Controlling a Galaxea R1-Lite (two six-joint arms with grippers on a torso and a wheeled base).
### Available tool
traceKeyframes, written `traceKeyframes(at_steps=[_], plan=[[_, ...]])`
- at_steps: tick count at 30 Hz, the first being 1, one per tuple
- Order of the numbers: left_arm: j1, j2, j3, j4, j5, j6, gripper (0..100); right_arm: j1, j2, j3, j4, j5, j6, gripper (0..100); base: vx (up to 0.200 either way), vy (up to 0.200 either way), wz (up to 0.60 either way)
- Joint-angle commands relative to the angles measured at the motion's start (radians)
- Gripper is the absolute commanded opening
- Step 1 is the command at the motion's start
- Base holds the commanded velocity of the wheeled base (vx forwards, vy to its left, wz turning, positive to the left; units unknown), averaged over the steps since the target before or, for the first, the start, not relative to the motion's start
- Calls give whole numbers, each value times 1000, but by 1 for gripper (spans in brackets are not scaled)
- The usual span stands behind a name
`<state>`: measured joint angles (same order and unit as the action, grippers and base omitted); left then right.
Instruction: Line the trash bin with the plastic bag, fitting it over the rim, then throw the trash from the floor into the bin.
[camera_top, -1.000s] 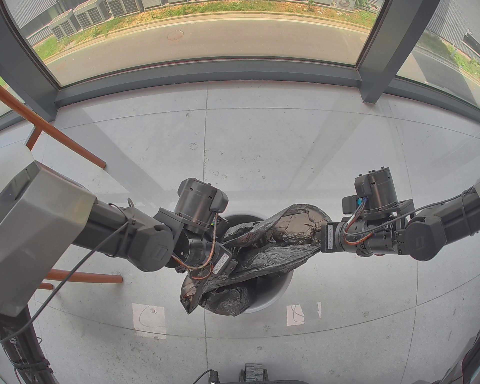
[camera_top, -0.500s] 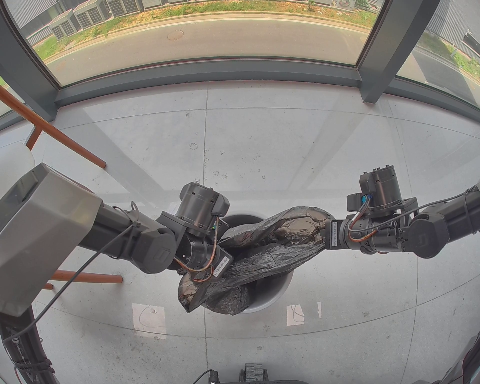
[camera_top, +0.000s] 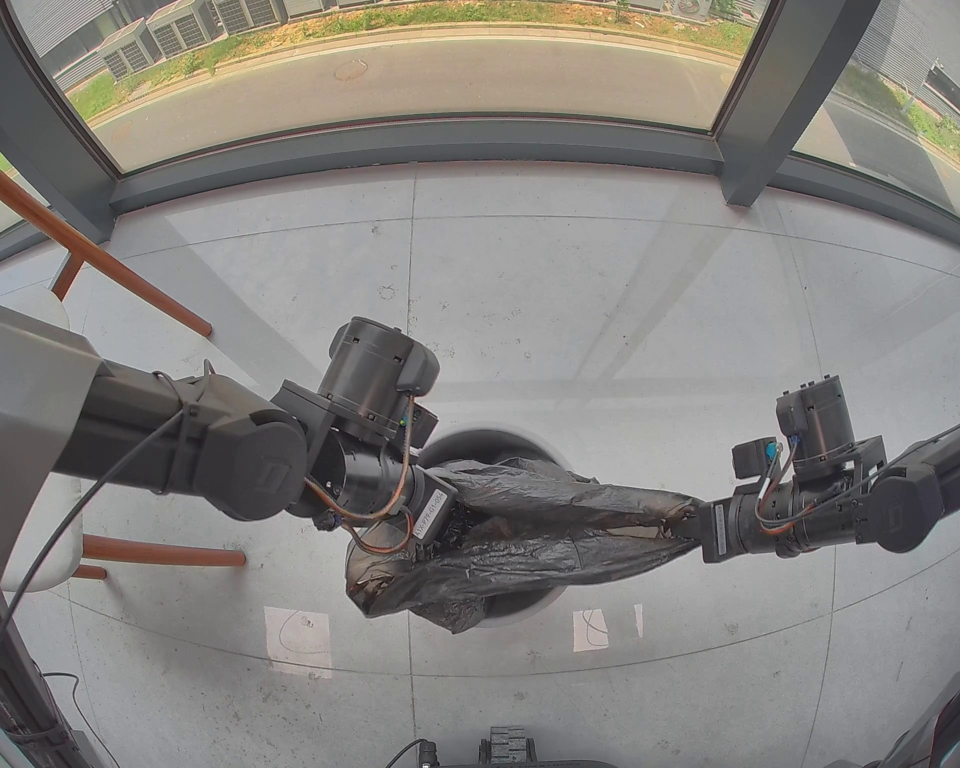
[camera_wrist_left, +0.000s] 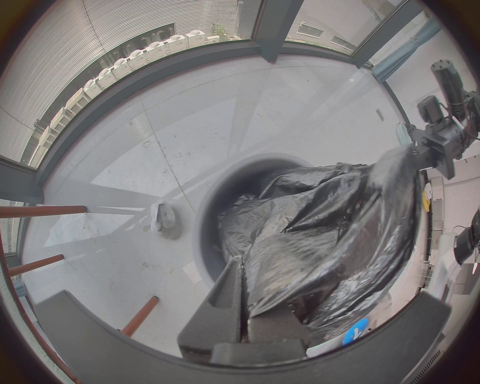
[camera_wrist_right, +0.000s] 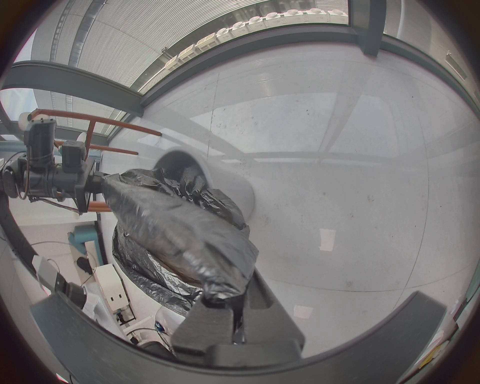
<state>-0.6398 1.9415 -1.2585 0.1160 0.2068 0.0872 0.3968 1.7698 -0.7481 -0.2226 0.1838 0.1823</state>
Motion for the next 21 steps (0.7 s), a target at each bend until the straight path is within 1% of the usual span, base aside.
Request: traceKeyframes(at_steps=[1, 3, 5, 6, 7, 9, 11, 15, 21], plan=[[-35, -42, 22, -1, 6, -15, 0, 2, 16, 38, -12, 14, -11, 0, 0, 0, 0], [-31, -36, 19, -4, 8, -15, 0, -1, 97, 29, -87, 11, -6, 0, 0, 0, 0], [-29, -32, 18, -6, 14, -20, 0, -7, 166, 30, -204, 5, -9, 0, 0, 0, 0], [-29, -29, 16, -6, 17, -20, 0, -7, 177, 30, -224, 3, -9, 0, 0, 0, 0], [-27, -12, 14, -9, 36, -23, 0, -7, 226, 27, -353, 5, -11, 0, 0, 0, 0], [-23, -4, 5, -9, 40, -24, 0, -6, 246, 21, -446, 3, -14, 0, 0, 0, 0], [-1, -3, -13, -9, 42, -30, 0, -4, 264, -13, -478, 3, -15, 0, 0, 0, 0], [11, 1, -55, -4, 40, -40, 0, -6, 263, -70, -459, 6, -15, 0, 0, 0, 0], [34, 54, -94, -4, 40, -64, 0, -16, 266, -128, -423, 11, -17, 0, 0, 0, 0]])
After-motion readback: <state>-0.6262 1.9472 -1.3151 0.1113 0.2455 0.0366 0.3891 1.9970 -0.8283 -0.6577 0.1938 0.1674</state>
